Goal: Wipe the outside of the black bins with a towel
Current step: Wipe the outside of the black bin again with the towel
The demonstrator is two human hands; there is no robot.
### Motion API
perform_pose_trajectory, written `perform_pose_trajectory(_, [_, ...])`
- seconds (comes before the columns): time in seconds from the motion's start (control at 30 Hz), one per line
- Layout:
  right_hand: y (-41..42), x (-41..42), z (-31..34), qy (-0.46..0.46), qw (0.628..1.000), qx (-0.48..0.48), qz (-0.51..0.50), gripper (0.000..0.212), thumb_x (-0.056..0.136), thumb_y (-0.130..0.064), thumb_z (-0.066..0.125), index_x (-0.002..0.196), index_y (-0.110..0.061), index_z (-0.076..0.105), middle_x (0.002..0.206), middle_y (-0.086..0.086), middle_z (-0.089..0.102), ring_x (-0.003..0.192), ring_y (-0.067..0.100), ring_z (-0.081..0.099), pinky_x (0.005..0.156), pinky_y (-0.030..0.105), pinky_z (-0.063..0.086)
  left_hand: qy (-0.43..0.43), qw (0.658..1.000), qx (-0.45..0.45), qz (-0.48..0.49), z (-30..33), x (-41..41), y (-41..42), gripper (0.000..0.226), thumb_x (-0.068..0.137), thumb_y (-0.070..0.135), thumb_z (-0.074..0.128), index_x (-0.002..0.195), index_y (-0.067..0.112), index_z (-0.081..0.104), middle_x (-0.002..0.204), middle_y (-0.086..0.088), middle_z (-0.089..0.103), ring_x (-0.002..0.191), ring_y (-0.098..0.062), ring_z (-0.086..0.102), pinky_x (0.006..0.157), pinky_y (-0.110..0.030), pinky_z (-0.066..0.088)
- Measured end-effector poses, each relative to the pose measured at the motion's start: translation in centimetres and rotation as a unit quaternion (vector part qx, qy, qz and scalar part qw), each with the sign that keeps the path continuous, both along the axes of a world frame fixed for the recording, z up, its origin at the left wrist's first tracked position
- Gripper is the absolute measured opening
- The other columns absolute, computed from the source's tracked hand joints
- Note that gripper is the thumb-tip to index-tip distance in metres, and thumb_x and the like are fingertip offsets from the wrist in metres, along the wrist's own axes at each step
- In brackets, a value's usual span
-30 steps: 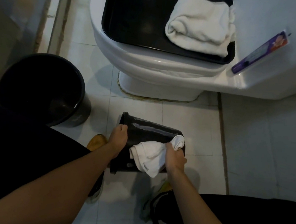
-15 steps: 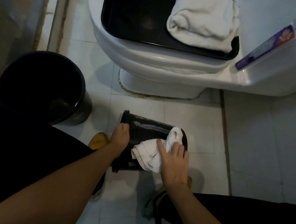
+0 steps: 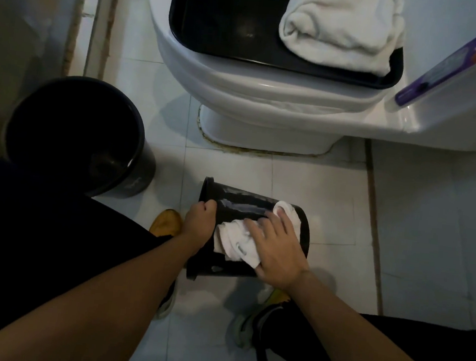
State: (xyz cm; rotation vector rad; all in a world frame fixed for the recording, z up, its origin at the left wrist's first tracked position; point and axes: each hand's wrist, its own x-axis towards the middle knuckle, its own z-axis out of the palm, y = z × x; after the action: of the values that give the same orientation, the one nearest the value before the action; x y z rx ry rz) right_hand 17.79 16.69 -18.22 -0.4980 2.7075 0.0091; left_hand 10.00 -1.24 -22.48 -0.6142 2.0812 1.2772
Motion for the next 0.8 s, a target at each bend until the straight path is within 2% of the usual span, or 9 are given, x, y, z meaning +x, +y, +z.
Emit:
perform_pose_trajectory(0.07, [-0.2, -0.6, -0.5, -0.017, 0.998, 0.03, 0.049, 0.094, 0.071, -0.071, 0.061, 0.143, -0.013, 0.041, 0.127, 0.02, 0.053, 0.124, 0.04, 0.047, 0.113, 0.061, 0.026, -0.005, 1.0, 0.0, 0.005, 0.1, 0.2, -0.1, 0.041, 0.097, 0.028, 0.033, 0.086, -0.001, 0.059, 0.08, -0.019, 0.058, 0.074, -0.027, 0.055, 0.068, -0.035, 0.047])
perform_pose_trajectory(0.1, [-0.4, -0.8, -0.7, -0.021, 0.997, 0.04, 0.061, 0.098, 0.067, -0.07, 0.068, 0.141, -0.011, 0.042, 0.125, 0.02, 0.054, 0.119, 0.04, 0.049, 0.111, 0.062, 0.029, -0.01, 1.0, 0.003, 0.004, 0.1, 0.1, 0.0, 0.041, 0.097, 0.029, 0.033, 0.089, -0.001, 0.06, 0.081, -0.018, 0.059, 0.075, -0.027, 0.056, 0.069, -0.034, 0.047])
perform_pose_trajectory(0.17, [-0.8, -0.9, -1.0, 0.012, 0.997, 0.045, 0.063, 0.089, 0.066, -0.045, 0.081, 0.139, -0.009, 0.044, 0.117, 0.018, 0.057, 0.109, 0.038, 0.054, 0.109, 0.062, 0.033, -0.014, 1.0, 0.008, 0.005, 0.0, -0.2, 0.1, 0.041, 0.099, 0.029, 0.031, 0.085, 0.003, 0.059, 0.079, -0.015, 0.058, 0.076, -0.025, 0.055, 0.07, -0.032, 0.045])
perform_pose_trajectory(0.23, [-0.9, -1.0, -1.1, 0.046, 0.997, 0.036, 0.056, 0.079, 0.066, -0.023, 0.081, 0.136, -0.009, 0.047, 0.11, 0.017, 0.059, 0.098, 0.035, 0.057, 0.105, 0.059, 0.039, -0.024, 0.999, -0.002, 0.026, 0.2, -0.8, 0.3, 0.042, 0.102, 0.031, 0.029, 0.08, 0.009, 0.056, 0.078, -0.01, 0.056, 0.078, -0.023, 0.054, 0.074, -0.032, 0.044])
perform_pose_trajectory(0.37, [-0.1, -0.7, -0.5, 0.093, 0.994, -0.013, 0.059, 0.075, 0.064, -0.024, 0.077, 0.133, -0.009, 0.052, 0.099, 0.012, 0.063, 0.085, 0.03, 0.059, 0.089, 0.047, 0.048, 0.011, 1.0, -0.014, 0.006, -0.4, -1.2, 0.8, 0.046, 0.102, 0.044, 0.029, 0.103, 0.009, 0.058, 0.095, -0.008, 0.062, 0.09, -0.024, 0.06, 0.08, -0.033, 0.047])
perform_pose_trajectory(0.47, [0.1, 0.0, 0.4, 0.074, 0.995, -0.055, -0.045, 0.08, 0.062, -0.038, 0.076, 0.133, -0.015, 0.048, 0.097, 0.007, 0.066, 0.083, 0.028, 0.063, 0.078, 0.038, 0.049, 0.046, 0.998, -0.021, 0.024, -0.9, -0.5, 1.0, 0.031, 0.101, 0.029, 0.035, 0.102, 0.006, 0.056, 0.097, -0.013, 0.06, 0.093, -0.029, 0.059, 0.079, -0.032, 0.045])
perform_pose_trajectory(0.57, [-1.0, 0.2, 1.2, 0.031, 0.962, -0.146, -0.227, 0.056, 0.074, -0.044, 0.07, 0.121, -0.019, 0.052, 0.096, 0.005, 0.069, 0.08, 0.026, 0.067, 0.069, 0.029, 0.045, 0.037, 0.998, -0.025, 0.047, -1.5, 0.5, 1.0, 0.033, 0.098, 0.025, 0.039, 0.096, 0.0, 0.06, 0.092, -0.018, 0.064, 0.087, -0.033, 0.062, 0.076, -0.035, 0.05])
perform_pose_trajectory(0.63, [-2.3, -0.2, 1.5, -0.007, 0.934, -0.184, -0.308, 0.046, 0.084, -0.047, 0.064, 0.12, -0.02, 0.052, 0.1, 0.002, 0.069, 0.087, 0.023, 0.067, 0.07, 0.027, 0.042, 0.034, 0.997, -0.016, 0.061, -1.6, 1.1, 0.9, 0.037, 0.098, 0.028, 0.039, 0.092, 0.0, 0.061, 0.085, -0.019, 0.064, 0.081, -0.034, 0.063, 0.074, -0.04, 0.054])
perform_pose_trajectory(0.8, [-7.1, -1.1, 0.2, -0.019, 0.917, -0.232, -0.324, 0.045, 0.091, -0.048, 0.059, 0.128, -0.023, 0.053, 0.109, 0.0, 0.069, 0.097, 0.017, 0.066, 0.085, 0.03, 0.051, 0.075, 0.995, 0.033, 0.063, -1.7, 1.5, 0.5, 0.047, 0.105, 0.029, 0.034, 0.064, 0.014, 0.05, 0.066, -0.007, 0.055, 0.069, -0.024, 0.055, 0.069, -0.036, 0.045])
